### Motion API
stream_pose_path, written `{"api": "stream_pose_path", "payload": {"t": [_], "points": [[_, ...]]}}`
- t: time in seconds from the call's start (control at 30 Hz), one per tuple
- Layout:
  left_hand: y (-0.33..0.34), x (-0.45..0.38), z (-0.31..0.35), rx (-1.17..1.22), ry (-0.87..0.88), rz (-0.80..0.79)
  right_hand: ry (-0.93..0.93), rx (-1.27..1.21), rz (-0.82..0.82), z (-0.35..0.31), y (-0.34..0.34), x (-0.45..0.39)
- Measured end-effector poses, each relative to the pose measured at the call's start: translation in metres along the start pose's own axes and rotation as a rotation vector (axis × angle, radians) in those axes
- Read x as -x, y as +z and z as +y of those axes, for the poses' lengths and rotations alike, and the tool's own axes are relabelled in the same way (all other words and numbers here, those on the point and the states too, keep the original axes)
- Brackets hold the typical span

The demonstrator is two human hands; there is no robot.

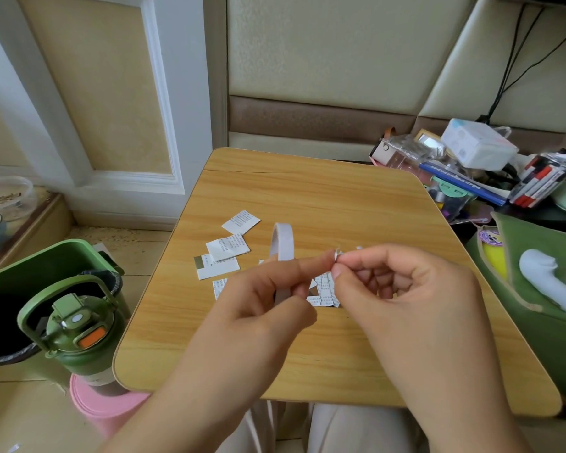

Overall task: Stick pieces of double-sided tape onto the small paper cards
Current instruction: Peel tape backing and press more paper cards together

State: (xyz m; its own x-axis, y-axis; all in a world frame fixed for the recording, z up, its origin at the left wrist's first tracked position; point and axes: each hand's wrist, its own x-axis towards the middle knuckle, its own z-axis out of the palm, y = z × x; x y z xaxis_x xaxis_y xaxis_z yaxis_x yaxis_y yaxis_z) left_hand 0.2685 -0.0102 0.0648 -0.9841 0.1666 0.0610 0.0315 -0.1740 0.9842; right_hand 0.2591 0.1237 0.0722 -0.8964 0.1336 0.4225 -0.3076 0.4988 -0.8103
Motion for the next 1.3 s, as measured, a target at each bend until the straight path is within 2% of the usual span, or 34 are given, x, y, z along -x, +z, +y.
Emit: {"api": "stream_pose_path", "payload": {"t": [0.27,0.47,0.6,0.8,1.03,1.3], "points": [[-0.007,0.0,0.004,0.17,-0.084,-0.112,0.023,-0.129,-0.094,-0.001,-0.005,-0.002],[-0.011,-0.003,0.0,0.209,-0.057,-0.188,0.021,-0.154,-0.114,-0.002,-0.008,-0.004],[-0.009,-0.001,0.002,0.178,-0.074,-0.147,0.038,-0.136,-0.109,-0.002,-0.008,-0.003],[-0.003,0.003,0.006,0.009,-0.027,-0.044,0.055,-0.096,-0.108,-0.001,-0.008,-0.002],[-0.009,0.002,0.006,0.089,-0.058,-0.114,0.073,-0.186,-0.161,-0.006,-0.011,-0.005],[-0.012,0.0,0.004,0.171,-0.053,-0.192,0.03,-0.177,-0.163,-0.004,-0.013,-0.004]]}}
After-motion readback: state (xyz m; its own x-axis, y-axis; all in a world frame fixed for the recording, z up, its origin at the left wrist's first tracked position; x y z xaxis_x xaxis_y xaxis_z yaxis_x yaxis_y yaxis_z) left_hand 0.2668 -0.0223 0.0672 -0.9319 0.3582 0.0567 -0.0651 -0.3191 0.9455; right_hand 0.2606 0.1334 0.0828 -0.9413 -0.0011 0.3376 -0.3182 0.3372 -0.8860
